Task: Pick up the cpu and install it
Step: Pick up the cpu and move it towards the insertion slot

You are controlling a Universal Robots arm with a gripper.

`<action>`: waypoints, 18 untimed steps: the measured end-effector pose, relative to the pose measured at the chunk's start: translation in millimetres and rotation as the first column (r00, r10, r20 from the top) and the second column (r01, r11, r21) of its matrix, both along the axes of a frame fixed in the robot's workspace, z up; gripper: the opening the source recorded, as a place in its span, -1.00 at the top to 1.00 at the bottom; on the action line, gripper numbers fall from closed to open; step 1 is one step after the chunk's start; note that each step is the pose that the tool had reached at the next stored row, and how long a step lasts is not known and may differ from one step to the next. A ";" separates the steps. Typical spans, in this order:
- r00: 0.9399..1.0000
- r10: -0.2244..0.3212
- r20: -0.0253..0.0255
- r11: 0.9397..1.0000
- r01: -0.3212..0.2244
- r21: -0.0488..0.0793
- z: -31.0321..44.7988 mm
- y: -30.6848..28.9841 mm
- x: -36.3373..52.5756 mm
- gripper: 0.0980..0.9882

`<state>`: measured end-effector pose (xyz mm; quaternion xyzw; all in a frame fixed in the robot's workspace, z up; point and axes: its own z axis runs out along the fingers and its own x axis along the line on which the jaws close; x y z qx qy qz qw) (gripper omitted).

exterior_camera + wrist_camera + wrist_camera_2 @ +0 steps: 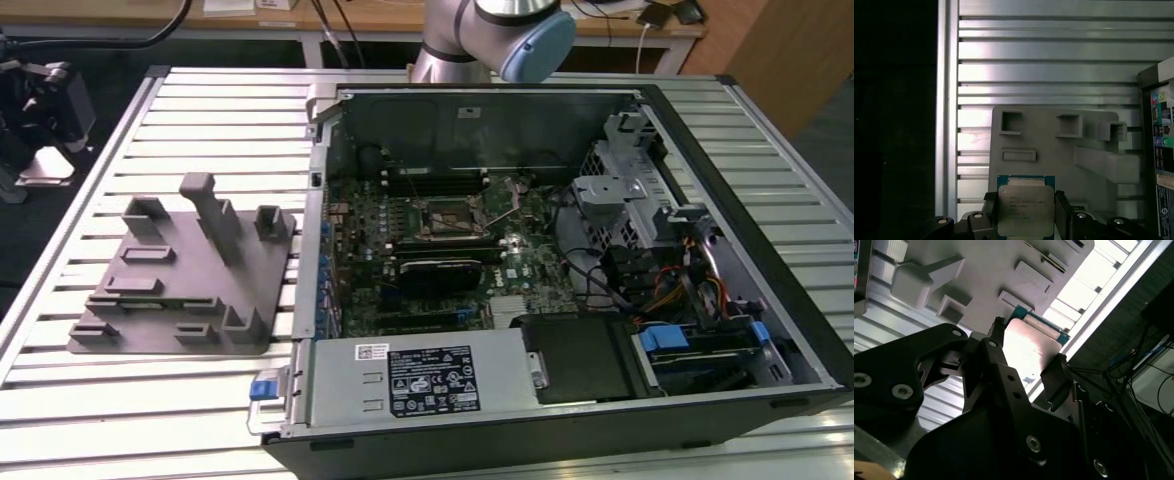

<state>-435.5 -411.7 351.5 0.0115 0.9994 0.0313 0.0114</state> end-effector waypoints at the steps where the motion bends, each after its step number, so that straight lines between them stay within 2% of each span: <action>1: 1.000 0.000 0.000 1.000 0.000 0.000 1.3 0.0 0.0 0.00; 14: 1.000 0.000 0.000 1.000 0.000 0.000 25.0 0.0 0.0 0.00; 18: 1.000 0.000 0.000 1.000 0.000 0.000 28.5 0.0 0.0 0.00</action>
